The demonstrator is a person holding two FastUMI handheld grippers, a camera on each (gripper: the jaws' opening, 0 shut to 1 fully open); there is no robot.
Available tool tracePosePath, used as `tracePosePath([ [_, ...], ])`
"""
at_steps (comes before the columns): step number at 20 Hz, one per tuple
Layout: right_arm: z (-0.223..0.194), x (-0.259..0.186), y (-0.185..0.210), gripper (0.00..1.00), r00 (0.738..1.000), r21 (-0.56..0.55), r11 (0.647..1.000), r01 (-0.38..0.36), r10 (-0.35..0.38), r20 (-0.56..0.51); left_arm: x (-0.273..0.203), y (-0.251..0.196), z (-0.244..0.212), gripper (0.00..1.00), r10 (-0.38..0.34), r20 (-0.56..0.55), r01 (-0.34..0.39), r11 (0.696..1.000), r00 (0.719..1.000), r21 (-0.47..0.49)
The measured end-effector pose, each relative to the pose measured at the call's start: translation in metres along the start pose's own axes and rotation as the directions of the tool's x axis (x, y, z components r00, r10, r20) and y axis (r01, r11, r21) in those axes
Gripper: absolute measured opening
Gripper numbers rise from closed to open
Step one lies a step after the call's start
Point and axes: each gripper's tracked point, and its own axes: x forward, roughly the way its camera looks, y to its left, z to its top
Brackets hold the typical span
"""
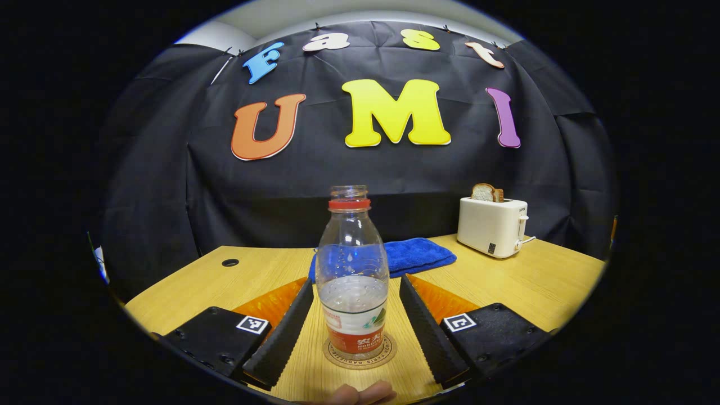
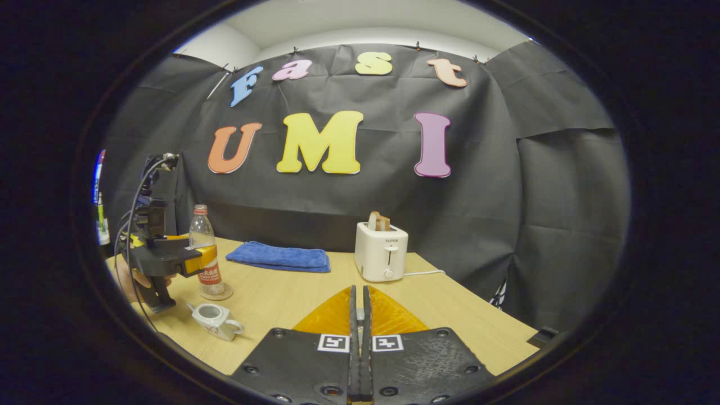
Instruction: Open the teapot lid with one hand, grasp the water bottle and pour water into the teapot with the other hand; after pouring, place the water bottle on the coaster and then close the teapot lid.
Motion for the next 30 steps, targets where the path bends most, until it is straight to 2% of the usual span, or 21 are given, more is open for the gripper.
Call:
tracePosePath([
  [8, 0.001, 0.0, 0.002, 0.0, 1.0, -0.019, 1.0, 0.01, -0.01, 0.005, -0.062, 0.015, 0.018, 0.96, 0.056, 0.038, -0.057, 0.998, 0.998, 0.027],
  [14, -0.004, -0.001, 0.023, 0.0, 0.999, -0.008, 0.999, -0.047, 0.047, -0.014, -0.119, 0.023, 0.018, 0.97, 0.064, 0.051, -0.067, 0.997, 0.997, 0.046],
  [16, -0.009, -0.001, 0.033, 0.0, 0.997, -0.02, 0.997, -0.07, 0.069, -0.022, -0.139, 0.031, 0.026, 0.97, 0.079, 0.08, -0.081, 0.997, 0.994, 0.017],
  [19, -0.015, -0.002, 0.057, 0.0, 0.989, 0.0, 0.99, -0.141, 0.141, -0.039, -0.155, 0.031, 0.037, 0.97, 0.067, 0.094, -0.067, 0.998, 0.993, -0.006],
  [22, -0.025, 0.0, 0.083, 0.0, 0.972, 0.011, 0.974, -0.227, 0.228, -0.056, -0.168, 0.033, 0.039, 0.96, 0.045, 0.086, -0.049, 0.998, 0.995, 0.036],
  [25, -0.024, 0.004, 0.112, 0.0, 0.946, -0.001, 0.947, -0.32, 0.32, -0.052, -0.18, 0.043, 0.035, 0.96, 0.051, 0.049, -0.053, 0.998, 0.998, 0.041],
  [29, -0.022, 0.001, 0.155, 0.0, 0.907, -0.013, 0.908, -0.419, 0.418, -0.039, -0.189, 0.048, 0.043, 0.97, 0.029, 0.064, -0.03, 0.999, 0.998, 0.025],
  [30, -0.021, -0.001, 0.167, 0.0, 0.897, -0.027, 0.897, -0.441, 0.44, -0.038, -0.19, 0.053, 0.042, 0.96, 0.042, 0.059, -0.043, 0.999, 0.997, 0.023],
])
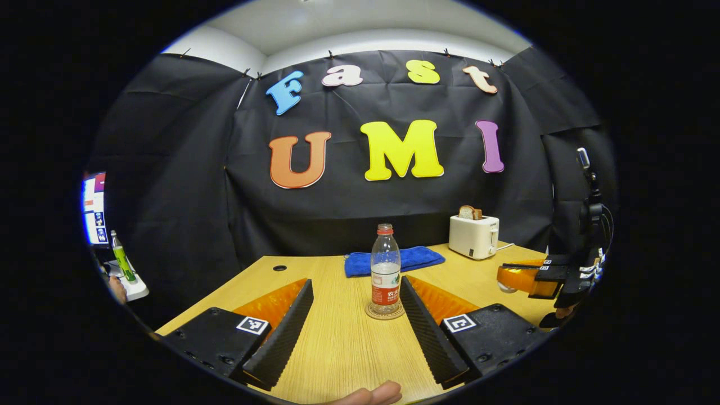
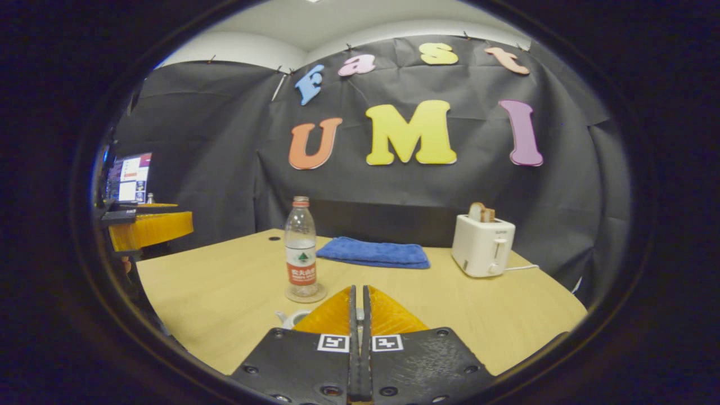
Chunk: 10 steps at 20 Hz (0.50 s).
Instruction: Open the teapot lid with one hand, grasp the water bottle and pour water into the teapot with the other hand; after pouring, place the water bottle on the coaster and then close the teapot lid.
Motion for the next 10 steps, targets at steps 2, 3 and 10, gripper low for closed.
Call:
tracePosePath([
  [2, 0.001, 0.007, 0.016, 0.0, 1.0, -0.031, 0.999, -0.021, 0.021, 0.003, -0.003, 0.006, -0.001, 0.96, 0.005, -0.019, -0.005, 1.0, 1.0, 0.002],
  [3, -0.001, 0.011, 0.023, 0.01, 1.0, -0.04, 0.999, -0.021, 0.021, -0.01, -0.006, 0.007, -0.005, 0.96, 0.001, -0.03, 0.0, 1.0, 1.0, 0.007],
  [10, -0.027, 0.046, 0.051, 0.02, 0.997, 0.032, 0.999, -0.023, 0.025, -0.074, -0.019, 0.033, 0.007, 0.96, 0.036, -0.019, -0.036, 0.999, 0.999, -0.001],
])
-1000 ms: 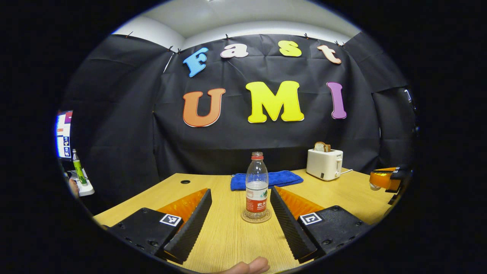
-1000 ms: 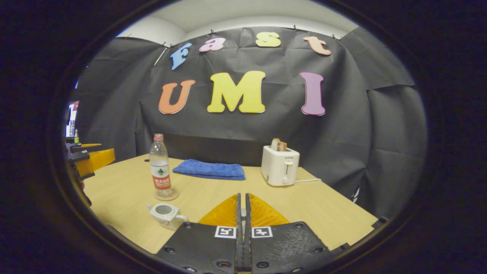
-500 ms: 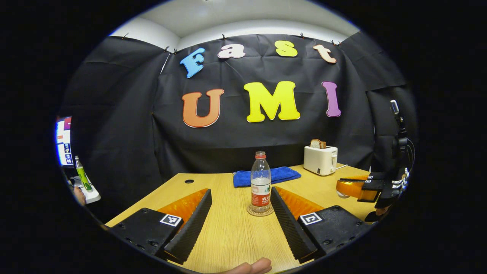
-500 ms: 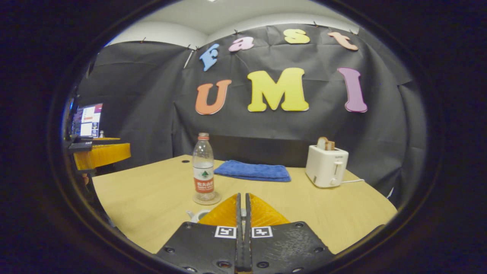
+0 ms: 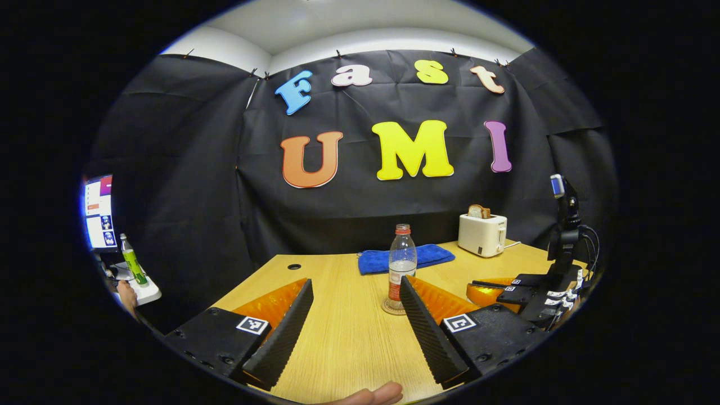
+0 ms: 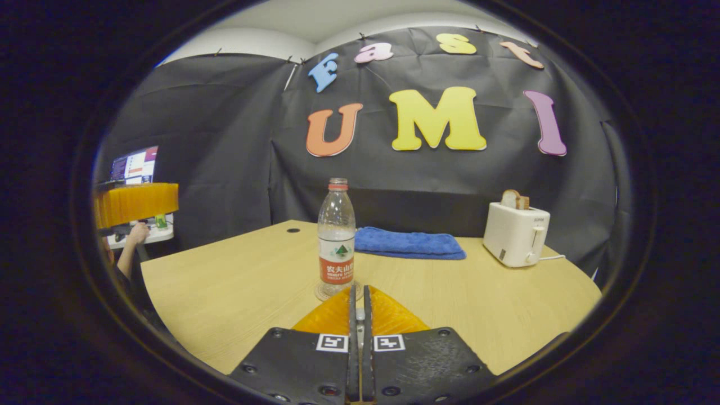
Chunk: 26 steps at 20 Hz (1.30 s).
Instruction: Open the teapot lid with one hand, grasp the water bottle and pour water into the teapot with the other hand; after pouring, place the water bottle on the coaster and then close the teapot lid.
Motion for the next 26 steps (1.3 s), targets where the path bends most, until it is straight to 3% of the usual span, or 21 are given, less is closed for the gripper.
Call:
tracePosePath([
  [6, -0.013, 0.019, -0.012, 0.02, 0.999, 0.054, 0.998, 0.035, -0.033, -0.04, -0.004, 0.006, 0.002, 0.97, -0.008, -0.002, 0.007, 0.999, 1.0, -0.047],
  [10, -0.014, 0.021, -0.004, 0.02, 0.999, 0.042, 0.999, 0.019, -0.016, -0.051, -0.005, 0.001, -0.002, 0.97, -0.033, -0.016, 0.032, 0.999, 0.999, -0.042],
  [17, -0.002, 0.013, -0.011, 0.09, 0.999, 0.04, 0.998, 0.054, -0.054, -0.005, -0.005, -0.004, -0.005, 0.97, -0.05, -0.029, 0.05, 0.999, 0.998, -0.021],
  [23, 0.03, -0.02, -0.033, 0.41, 0.991, 0.067, 0.991, 0.114, -0.118, 0.059, -0.007, -0.003, -0.001, 0.96, -0.034, -0.026, 0.034, 0.999, 0.999, -0.017],
  [24, 0.034, -0.026, -0.037, 0.53, 0.99, 0.069, 0.99, 0.124, -0.129, 0.063, -0.008, -0.003, 0.0, 0.97, -0.03, -0.021, 0.03, 0.999, 0.999, -0.013],
  [26, 0.044, -0.042, -0.051, 0.65, 0.983, 0.068, 0.984, 0.164, -0.169, 0.077, -0.01, -0.002, 0.003, 0.97, -0.018, -0.01, 0.018, 1.0, 1.0, 0.005],
])
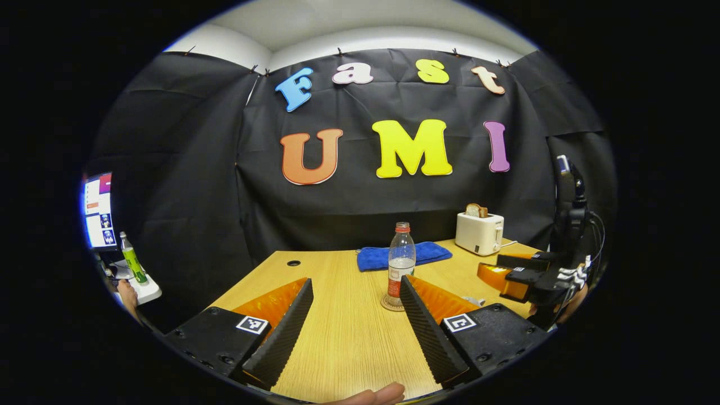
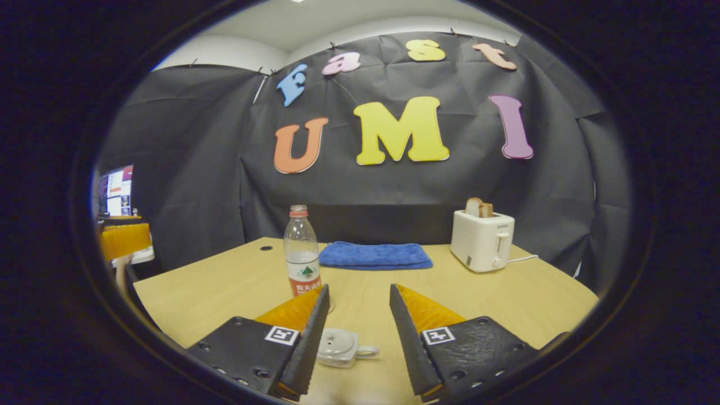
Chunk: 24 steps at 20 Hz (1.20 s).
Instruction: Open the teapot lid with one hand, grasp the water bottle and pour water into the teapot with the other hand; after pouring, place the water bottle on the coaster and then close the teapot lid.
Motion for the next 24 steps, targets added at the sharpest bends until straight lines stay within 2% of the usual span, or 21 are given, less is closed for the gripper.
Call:
tracePosePath([
  [2, 0.014, -0.015, -0.02, 0.7, 0.998, 0.007, 0.998, 0.057, -0.057, 0.03, -0.002, 0.0, 0.003, 0.97, 0.014, 0.009, -0.014, 1.0, 1.0, 0.014],
  [7, 0.04, -0.054, -0.058, 0.78, 0.991, 0.032, 0.993, 0.113, -0.115, 0.065, -0.001, -0.008, 0.008, 0.97, 0.027, 0.04, -0.029, 0.999, 0.999, 0.035],
  [10, 0.052, -0.079, -0.083, 0.97, 0.983, 0.004, 0.987, 0.158, -0.158, 0.094, 0.001, -0.013, 0.005, 0.97, 0.041, 0.03, -0.043, 0.998, 0.999, 0.045],
  [14, 0.059, -0.107, -0.105, 0.98, 0.976, -0.025, 0.982, 0.187, -0.183, 0.117, -0.003, -0.019, 0.011, 0.97, 0.056, 0.04, -0.056, 0.998, 0.998, 0.013],
  [16, 0.046, -0.115, -0.114, 0.97, 0.976, -0.012, 0.98, 0.198, -0.196, 0.091, -0.005, -0.02, 0.015, 0.96, 0.062, 0.052, -0.062, 0.998, 0.997, 0.013],
  [18, 0.034, -0.114, -0.113, 0.95, 0.984, -0.011, 0.986, 0.168, -0.167, 0.055, -0.01, -0.011, 0.013, 0.96, 0.1, 0.038, -0.101, 0.994, 0.994, 0.043],
  [20, 0.034, -0.115, -0.122, 0.96, 0.982, -0.047, 0.982, 0.184, -0.182, 0.05, -0.016, 0.002, 0.021, 0.98, 0.149, 0.046, -0.151, 0.987, 0.988, 0.056],
  [24, 0.048, -0.127, -0.121, 0.97, 0.971, -0.097, 0.97, 0.225, -0.214, 0.11, -0.016, 0.002, 0.022, 0.99, 0.138, 0.044, -0.137, 0.99, 0.989, -0.02],
])
